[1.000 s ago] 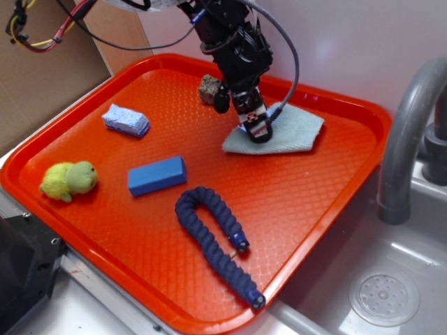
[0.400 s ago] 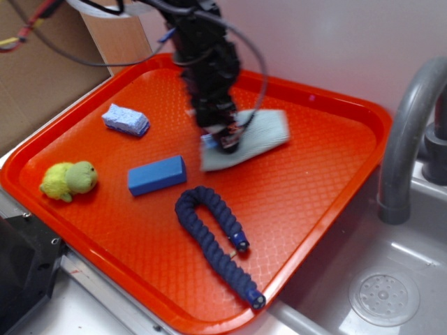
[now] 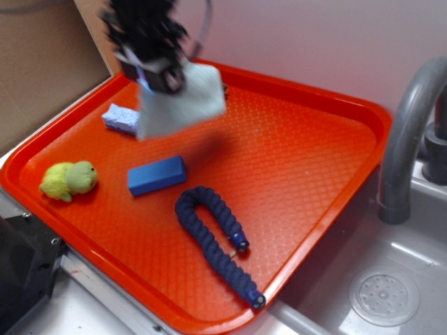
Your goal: Grab the blue cloth.
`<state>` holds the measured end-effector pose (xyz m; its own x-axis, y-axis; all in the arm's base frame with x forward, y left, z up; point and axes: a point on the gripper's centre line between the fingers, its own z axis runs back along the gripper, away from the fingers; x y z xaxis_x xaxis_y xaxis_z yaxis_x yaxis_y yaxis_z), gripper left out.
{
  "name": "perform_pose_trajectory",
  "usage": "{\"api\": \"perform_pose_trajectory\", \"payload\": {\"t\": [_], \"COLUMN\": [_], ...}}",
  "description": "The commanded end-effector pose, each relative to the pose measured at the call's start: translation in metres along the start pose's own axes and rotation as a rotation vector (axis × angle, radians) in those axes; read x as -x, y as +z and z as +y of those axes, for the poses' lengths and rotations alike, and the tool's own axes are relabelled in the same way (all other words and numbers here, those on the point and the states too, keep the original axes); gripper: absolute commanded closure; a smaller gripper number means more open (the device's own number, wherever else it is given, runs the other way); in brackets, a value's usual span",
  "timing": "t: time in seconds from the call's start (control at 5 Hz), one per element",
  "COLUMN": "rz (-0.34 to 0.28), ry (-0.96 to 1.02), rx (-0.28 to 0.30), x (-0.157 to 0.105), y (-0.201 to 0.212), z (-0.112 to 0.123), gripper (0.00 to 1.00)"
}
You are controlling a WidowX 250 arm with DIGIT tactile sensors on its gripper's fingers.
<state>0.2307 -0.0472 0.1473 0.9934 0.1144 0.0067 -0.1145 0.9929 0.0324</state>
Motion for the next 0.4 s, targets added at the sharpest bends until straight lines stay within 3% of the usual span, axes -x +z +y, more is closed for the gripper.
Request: {"api": "perform_pose_trajectory", "payload": {"t": [0.0, 0.2], "rz": [-0.01, -0.1], "ry": [0.047, 0.035], "rx": [0.093, 0.138], "x": [0.006, 0.004], "y": [0.088, 0.103], "z": [-0.012, -0.013], "gripper": [1.0, 1.0]}}
